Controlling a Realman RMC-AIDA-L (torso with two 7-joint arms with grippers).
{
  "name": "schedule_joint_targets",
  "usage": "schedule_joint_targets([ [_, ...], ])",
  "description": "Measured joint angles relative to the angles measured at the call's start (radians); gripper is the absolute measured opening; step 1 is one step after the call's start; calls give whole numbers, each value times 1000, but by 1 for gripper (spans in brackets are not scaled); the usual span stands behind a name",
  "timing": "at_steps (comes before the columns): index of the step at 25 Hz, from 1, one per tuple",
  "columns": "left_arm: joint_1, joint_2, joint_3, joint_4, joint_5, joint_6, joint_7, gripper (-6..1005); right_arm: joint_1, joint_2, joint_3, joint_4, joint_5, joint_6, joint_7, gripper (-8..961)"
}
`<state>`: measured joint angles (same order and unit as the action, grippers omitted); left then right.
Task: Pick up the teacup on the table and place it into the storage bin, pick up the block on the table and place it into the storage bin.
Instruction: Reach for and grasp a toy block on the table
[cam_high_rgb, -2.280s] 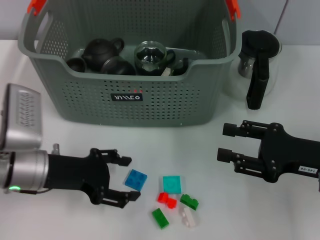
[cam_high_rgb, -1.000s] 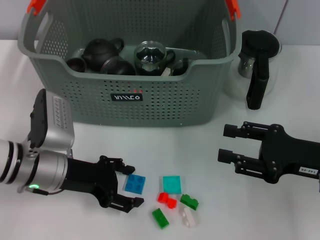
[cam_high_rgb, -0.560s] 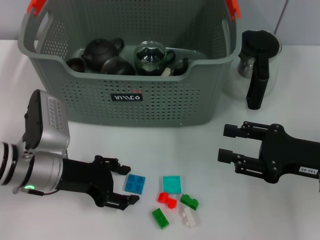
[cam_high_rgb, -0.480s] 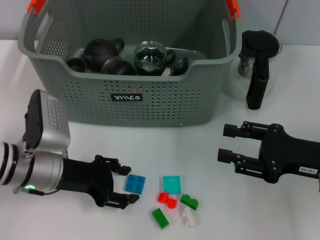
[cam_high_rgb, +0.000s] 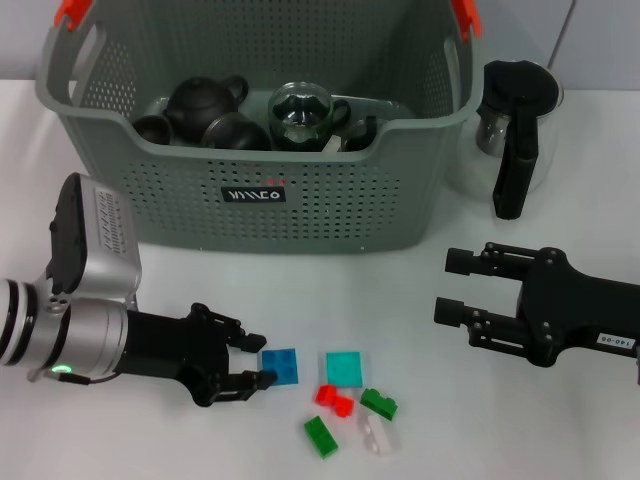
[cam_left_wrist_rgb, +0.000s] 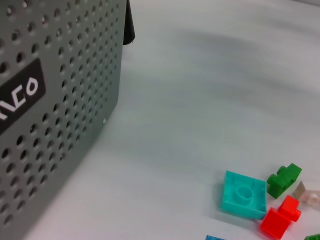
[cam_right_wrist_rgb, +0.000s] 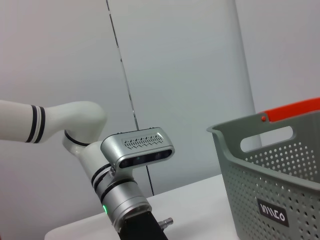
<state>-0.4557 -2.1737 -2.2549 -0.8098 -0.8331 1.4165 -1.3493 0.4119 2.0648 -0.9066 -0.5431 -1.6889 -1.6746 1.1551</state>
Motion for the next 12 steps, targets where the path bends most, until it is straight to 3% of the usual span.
schedule_joint_targets([
  [12, 15, 0, 47, -66, -27, 7, 75, 452, 4, -2, 0, 0, 0, 2, -1, 642],
])
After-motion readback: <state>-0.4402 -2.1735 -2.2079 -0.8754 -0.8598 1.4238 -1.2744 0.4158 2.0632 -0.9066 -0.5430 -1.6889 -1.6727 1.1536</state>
